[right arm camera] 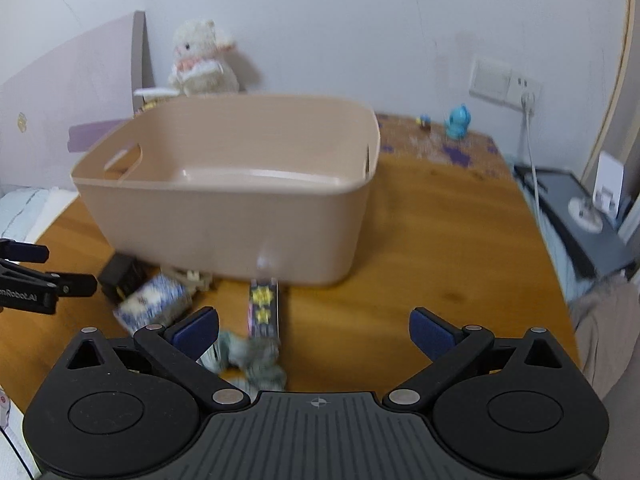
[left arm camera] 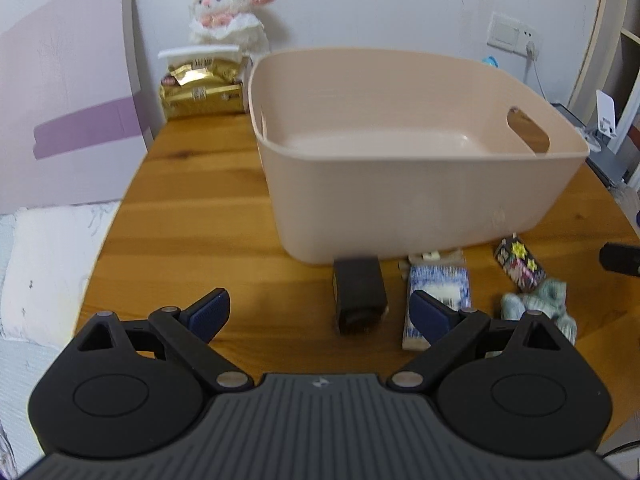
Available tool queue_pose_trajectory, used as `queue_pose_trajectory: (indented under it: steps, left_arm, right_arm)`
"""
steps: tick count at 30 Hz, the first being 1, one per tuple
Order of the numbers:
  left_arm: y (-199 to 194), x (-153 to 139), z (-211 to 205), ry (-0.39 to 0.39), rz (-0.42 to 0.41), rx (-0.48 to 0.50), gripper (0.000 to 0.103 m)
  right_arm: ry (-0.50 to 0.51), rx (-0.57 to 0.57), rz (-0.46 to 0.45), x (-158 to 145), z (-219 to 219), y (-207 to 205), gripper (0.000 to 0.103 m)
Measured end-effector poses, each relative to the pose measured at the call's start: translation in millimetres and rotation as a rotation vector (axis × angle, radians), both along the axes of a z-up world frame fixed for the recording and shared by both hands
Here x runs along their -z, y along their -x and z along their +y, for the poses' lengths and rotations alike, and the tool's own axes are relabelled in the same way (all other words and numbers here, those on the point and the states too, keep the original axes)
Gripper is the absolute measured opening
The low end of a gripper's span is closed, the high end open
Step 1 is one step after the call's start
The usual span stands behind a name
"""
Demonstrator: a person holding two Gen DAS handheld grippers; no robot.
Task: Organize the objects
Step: 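Grasp the green mesh bag with the left tool while the right tool grasps the scrunchie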
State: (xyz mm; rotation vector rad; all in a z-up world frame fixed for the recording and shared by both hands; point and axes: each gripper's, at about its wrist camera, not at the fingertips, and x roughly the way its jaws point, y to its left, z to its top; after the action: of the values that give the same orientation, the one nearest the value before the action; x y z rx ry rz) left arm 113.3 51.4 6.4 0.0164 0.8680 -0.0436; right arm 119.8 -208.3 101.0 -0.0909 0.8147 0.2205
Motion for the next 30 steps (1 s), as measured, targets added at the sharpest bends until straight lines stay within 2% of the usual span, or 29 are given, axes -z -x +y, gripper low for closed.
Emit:
queue_pose_trajectory:
  steps: [5, 13, 24, 30]
  left_arm:
    - [10, 12, 0, 0.013, 0.02, 0.007, 0.097]
    - [29, 10, -11, 0.056, 0.003, 0.03, 0.097]
    - [28, 23, -40, 0.105, 0.032, 0.053, 0.097]
    - [25, 35, -53, 0.08, 0.057, 0.042, 0.096]
  right_arm:
    - [-0.031, 0.017, 0.057, 21, -4, 7, 0.103]
    - [-0.049, 0.012, 0.103, 39, -2, 17, 0.103]
    - [-0.116, 0.022, 0.096, 49, 3, 21, 0.103]
    - [-0.134, 0.032, 0.069, 54, 9, 21, 0.103]
